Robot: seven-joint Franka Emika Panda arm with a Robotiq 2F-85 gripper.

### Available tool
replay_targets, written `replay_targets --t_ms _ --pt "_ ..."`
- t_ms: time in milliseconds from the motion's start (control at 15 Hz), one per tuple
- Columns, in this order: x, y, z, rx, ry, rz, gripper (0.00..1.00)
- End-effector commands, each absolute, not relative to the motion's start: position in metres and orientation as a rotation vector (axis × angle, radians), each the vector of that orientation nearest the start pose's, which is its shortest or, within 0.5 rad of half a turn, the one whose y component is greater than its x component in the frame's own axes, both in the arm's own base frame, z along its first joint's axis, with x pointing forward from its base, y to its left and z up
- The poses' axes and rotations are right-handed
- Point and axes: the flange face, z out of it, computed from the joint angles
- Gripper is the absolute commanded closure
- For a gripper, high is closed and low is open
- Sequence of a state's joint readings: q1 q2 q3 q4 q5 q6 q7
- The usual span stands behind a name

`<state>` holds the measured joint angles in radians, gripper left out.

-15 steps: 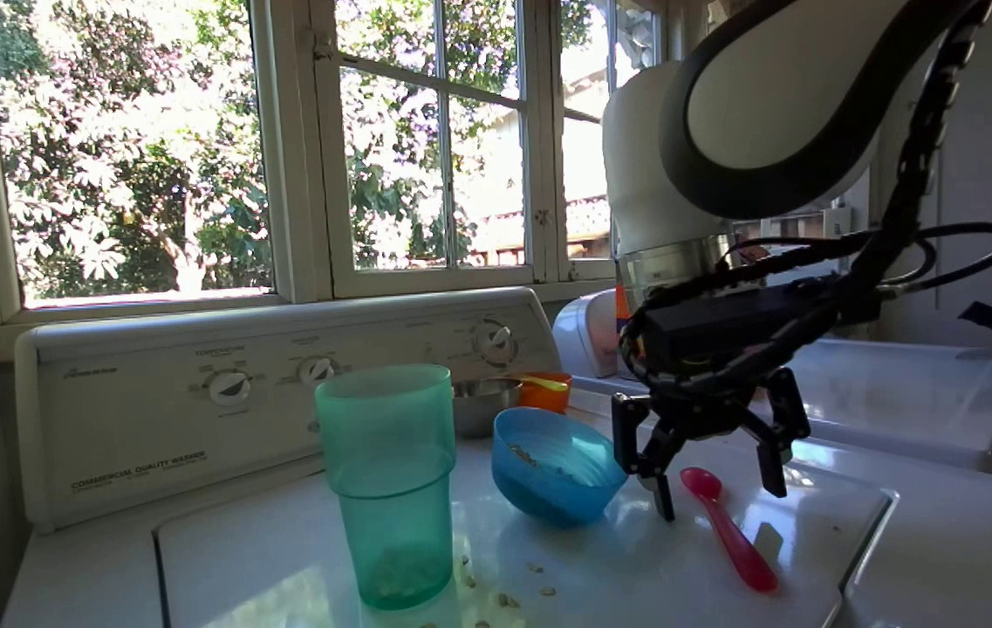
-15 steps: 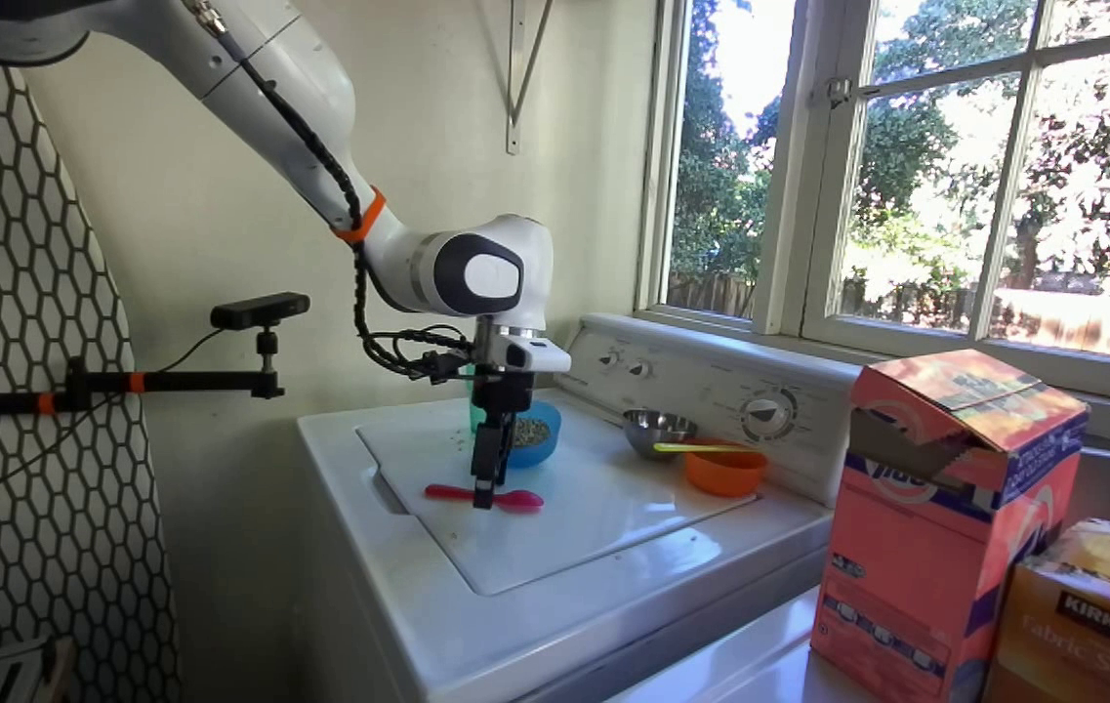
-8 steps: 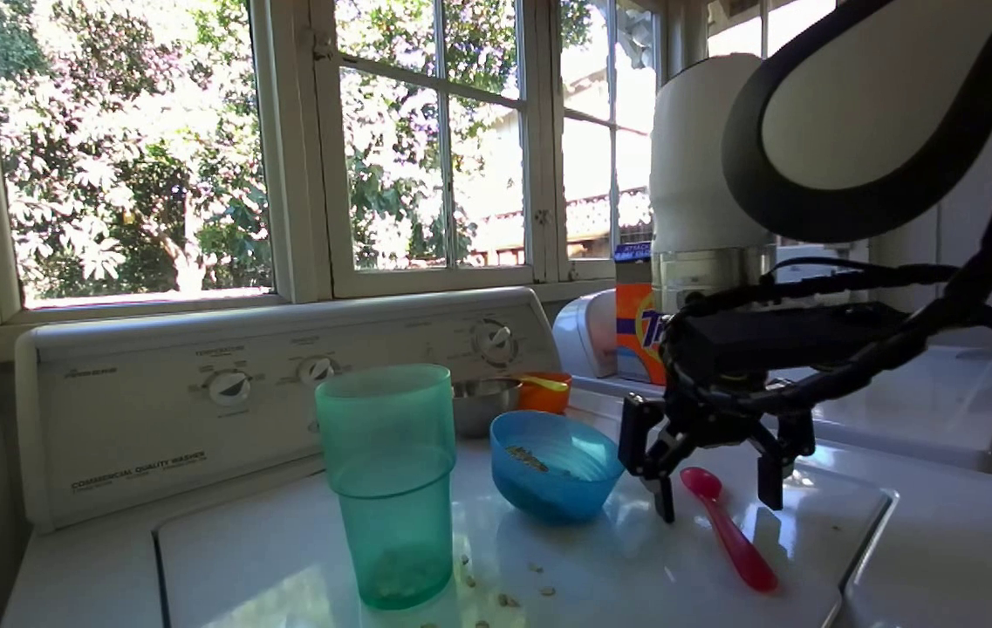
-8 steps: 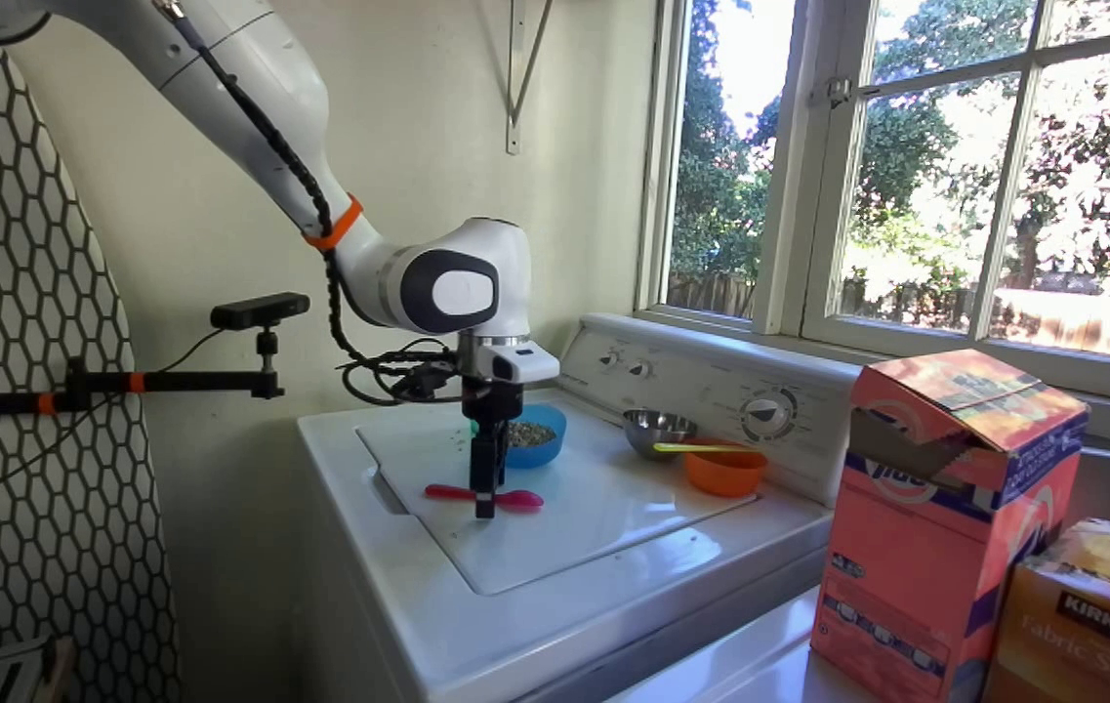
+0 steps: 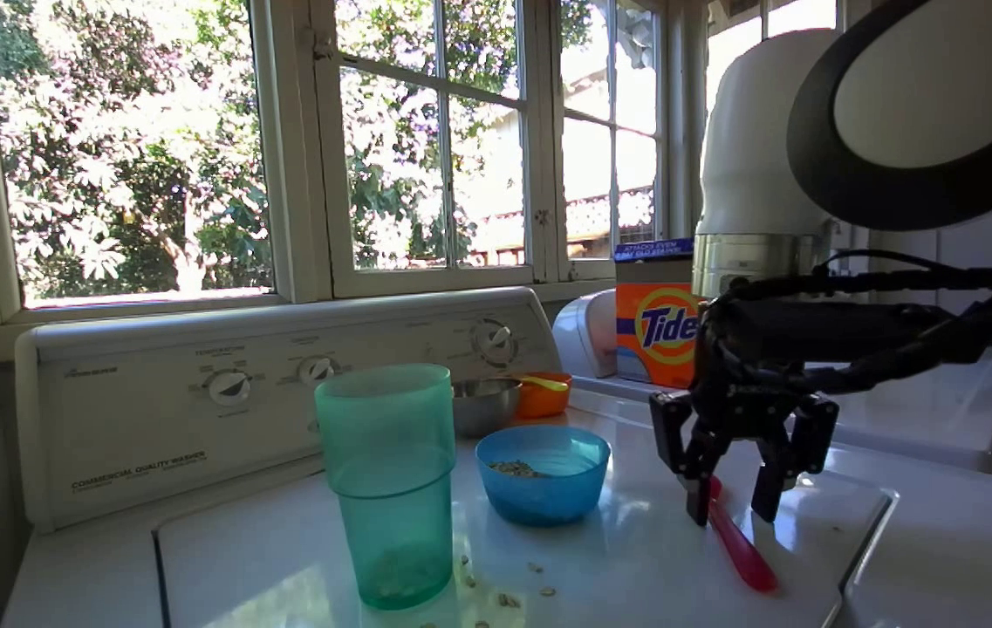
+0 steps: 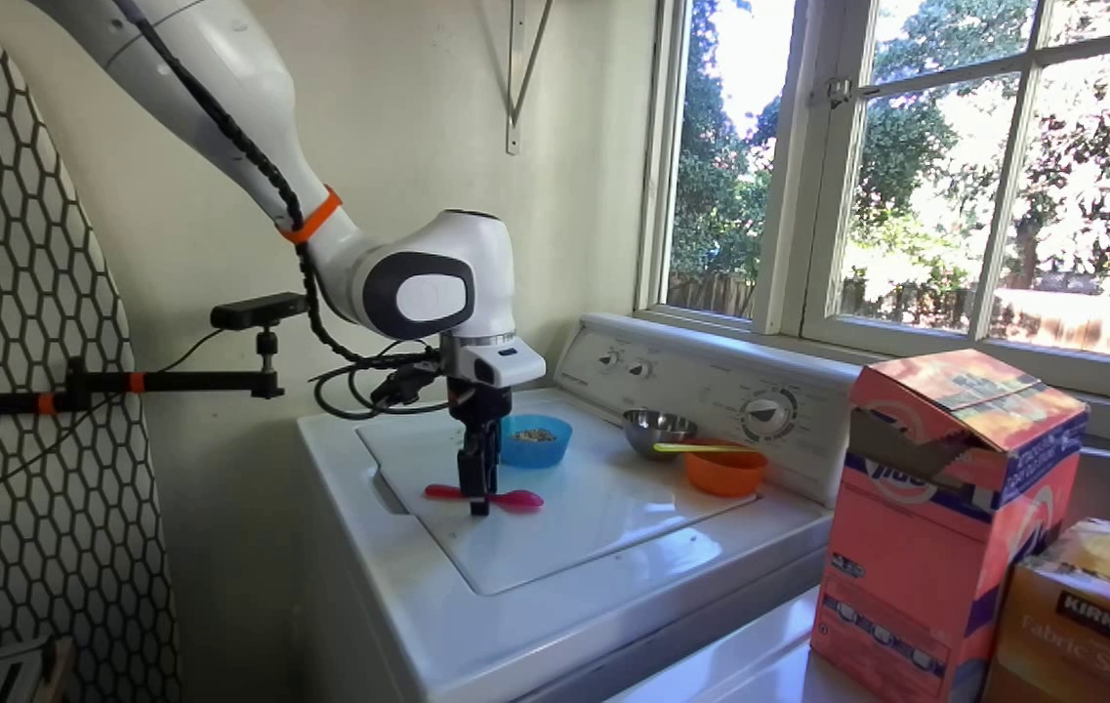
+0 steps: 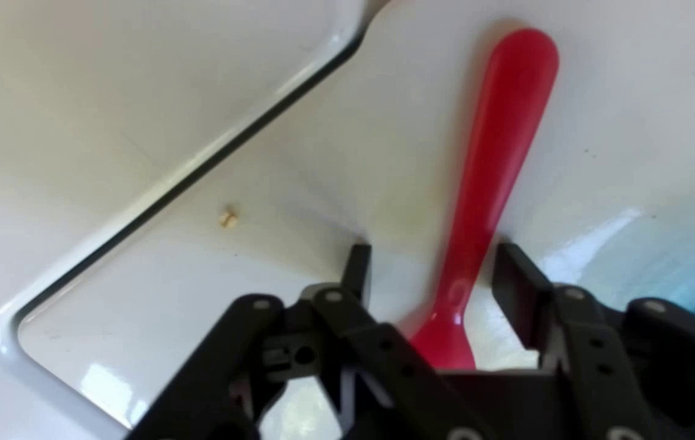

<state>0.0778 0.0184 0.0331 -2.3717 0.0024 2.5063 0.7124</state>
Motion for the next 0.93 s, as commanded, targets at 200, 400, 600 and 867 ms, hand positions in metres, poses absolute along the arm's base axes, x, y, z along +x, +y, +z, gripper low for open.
replay_targets --t_ms 200,400,600,867 --pt "0.499 0.054 0.328 -2.931 0.917 -0.151 0.97" --pt "0.501 0.055 0.330 -2.948 0.918 -0.131 0.96" --pt "0.498 0.052 0.342 -2.907 0.917 -0.119 0.96" --pt "0.494 0.041 0.362 -2.841 0.877 -0.055 0.96"
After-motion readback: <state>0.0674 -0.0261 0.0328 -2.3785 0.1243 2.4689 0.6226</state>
